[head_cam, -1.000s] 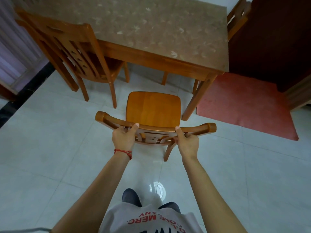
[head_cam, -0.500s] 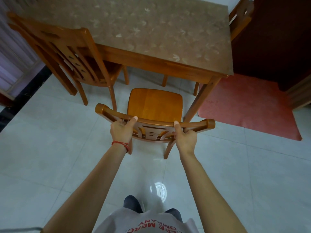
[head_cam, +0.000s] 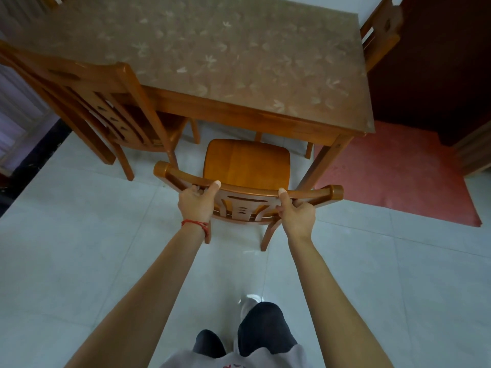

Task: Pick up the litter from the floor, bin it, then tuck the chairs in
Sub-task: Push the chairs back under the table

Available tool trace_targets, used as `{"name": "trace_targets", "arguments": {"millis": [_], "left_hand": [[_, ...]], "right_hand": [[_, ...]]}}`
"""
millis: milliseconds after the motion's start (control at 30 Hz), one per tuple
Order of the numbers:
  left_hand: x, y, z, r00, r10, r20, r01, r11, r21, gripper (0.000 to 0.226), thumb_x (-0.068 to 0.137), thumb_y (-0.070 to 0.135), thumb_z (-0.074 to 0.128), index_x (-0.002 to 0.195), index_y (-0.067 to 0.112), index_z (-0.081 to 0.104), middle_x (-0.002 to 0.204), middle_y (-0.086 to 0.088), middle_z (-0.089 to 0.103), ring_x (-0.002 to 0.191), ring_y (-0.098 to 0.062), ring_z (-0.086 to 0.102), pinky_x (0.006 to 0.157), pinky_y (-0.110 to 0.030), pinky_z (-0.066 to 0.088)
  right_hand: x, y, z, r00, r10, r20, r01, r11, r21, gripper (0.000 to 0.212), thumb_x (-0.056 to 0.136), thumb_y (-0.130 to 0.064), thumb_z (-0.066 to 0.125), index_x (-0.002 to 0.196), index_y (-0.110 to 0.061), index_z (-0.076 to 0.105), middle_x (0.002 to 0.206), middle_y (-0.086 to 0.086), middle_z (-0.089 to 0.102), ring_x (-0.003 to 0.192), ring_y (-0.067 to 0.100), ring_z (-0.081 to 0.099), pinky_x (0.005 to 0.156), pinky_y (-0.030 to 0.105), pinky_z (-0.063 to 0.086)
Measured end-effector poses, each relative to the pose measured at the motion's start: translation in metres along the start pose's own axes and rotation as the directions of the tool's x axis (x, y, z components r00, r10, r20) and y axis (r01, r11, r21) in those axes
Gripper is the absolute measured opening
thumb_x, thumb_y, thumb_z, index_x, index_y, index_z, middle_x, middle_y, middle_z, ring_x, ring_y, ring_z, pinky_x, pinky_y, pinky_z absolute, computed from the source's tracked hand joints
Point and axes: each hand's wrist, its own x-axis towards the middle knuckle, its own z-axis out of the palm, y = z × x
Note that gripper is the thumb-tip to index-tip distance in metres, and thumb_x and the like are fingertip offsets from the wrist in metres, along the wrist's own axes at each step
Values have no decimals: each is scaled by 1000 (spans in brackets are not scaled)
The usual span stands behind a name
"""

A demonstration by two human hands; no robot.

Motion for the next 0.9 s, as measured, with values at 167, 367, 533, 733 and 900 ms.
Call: {"name": "trace_targets", "arguments": {"millis": [167,367,533,733,900], "left_hand": [[34,12,20,1000,8,9,-8,999,-49,34,74,32,70,90,2,66,91,-14,69,88,-27,66,88,-41,52],[73,39,45,1000,2,-1,-2,999,-40,33,75,28,70,88,-2,65,89,-15,68,86,-27,65,87,-39,52],[95,59,65,1000,-4,-6,4,1000,-11,36,78,26,68,91,-8,63,82,-13,64,78,-22,60,80,-32,49],[122,70,79,1000,14,27,-14,1000,-21,32,77,25,70,81,-6,64,66,-5,61,70,-20,60,75,-30,49],[150,80,89,998,22,58,-21,1000,-14,33,76,28,70,75,-4,63,63,-5,60,70,-22,60,69,-29,48]], "right_hand": [[32,-14,16,1000,-11,-7,11,1000,-6,39,85,-36,60,62,-5,55,60,7,59,65,24,64,57,22,49],[70,-40,34,1000,-3,19,3,1000,-16,41,86,-36,61,52,-15,47,52,-1,52,52,13,52,51,20,42],[98,-56,43,999,11,47,-10,1000,-27,40,86,-36,59,54,-16,48,53,-2,51,51,11,51,50,18,39],[124,-72,53,999,9,33,-8,999,-33,43,86,-34,60,50,-18,44,49,-4,47,47,9,46,48,18,36],[143,-84,67,1000,21,22,-21,999,-25,40,86,-35,60,52,-17,47,52,-3,51,50,9,50,50,18,37]]}}
